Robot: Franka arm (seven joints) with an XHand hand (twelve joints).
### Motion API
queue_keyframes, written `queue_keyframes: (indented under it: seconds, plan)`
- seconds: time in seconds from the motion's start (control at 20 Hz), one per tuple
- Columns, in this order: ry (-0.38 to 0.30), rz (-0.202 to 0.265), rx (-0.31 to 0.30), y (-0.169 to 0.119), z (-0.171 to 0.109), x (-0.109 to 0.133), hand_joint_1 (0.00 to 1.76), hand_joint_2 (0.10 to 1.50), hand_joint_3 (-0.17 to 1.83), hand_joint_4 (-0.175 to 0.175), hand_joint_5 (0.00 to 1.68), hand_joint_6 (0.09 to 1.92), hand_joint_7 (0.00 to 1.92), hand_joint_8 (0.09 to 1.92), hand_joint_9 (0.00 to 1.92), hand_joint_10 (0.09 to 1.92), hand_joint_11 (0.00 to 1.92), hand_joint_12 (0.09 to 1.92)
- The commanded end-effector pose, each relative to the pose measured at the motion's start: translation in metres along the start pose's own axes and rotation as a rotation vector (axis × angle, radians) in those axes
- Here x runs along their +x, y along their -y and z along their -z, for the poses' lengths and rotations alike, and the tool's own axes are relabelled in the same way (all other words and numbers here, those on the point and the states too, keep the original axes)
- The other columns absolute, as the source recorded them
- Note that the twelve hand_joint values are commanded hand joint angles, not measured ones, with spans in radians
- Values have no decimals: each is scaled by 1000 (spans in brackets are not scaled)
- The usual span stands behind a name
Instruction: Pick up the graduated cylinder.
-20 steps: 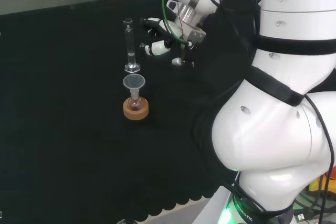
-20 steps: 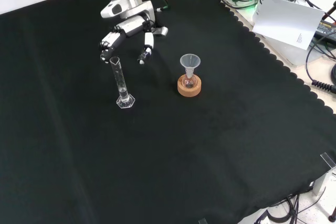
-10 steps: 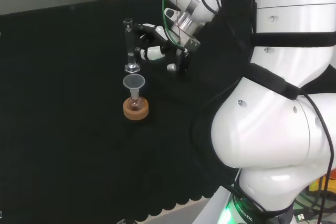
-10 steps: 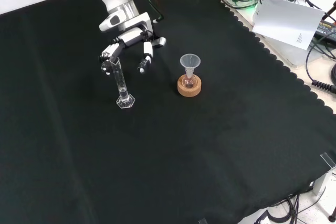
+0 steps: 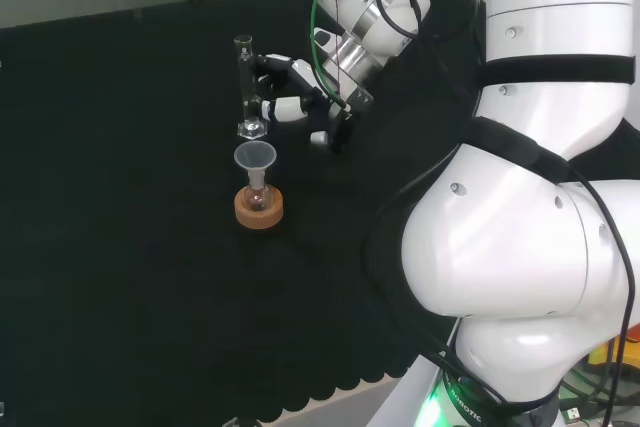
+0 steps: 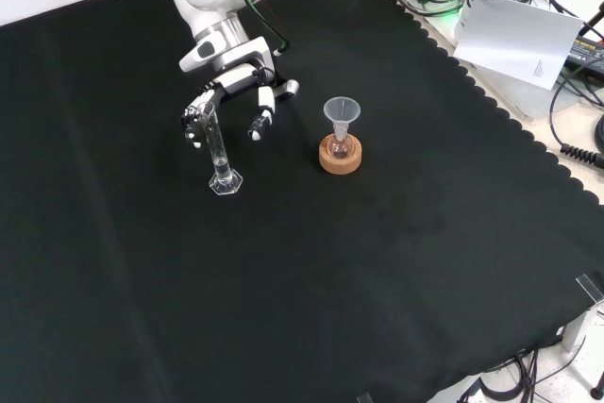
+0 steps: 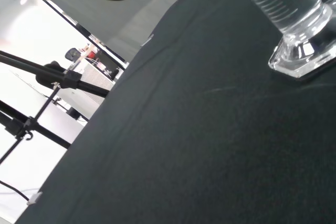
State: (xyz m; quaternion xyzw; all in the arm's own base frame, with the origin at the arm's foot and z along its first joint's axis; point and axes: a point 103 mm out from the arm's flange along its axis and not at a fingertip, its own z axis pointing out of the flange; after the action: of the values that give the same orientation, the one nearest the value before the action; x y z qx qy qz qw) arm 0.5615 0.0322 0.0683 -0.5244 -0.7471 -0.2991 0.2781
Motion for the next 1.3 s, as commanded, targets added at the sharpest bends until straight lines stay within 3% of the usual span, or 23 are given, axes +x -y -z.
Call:
queue_keyframes:
  seconds: [0.05,0.65,1.0,1.3]
  plan:
    - [-69,23,-43,-11,-7,-3,881,682,581,-36,482,87,379,655,561,603,298,1328]
    - [-110,64,-80,-27,-10,0,872,696,557,-31,574,96,445,637,627,575,358,1300]
    - [-100,63,-96,-32,-11,2,930,730,517,-29,683,224,545,617,789,477,572,1185]
    - [-113,66,-95,-32,-9,0,980,742,505,-29,680,357,611,607,895,396,696,1116]
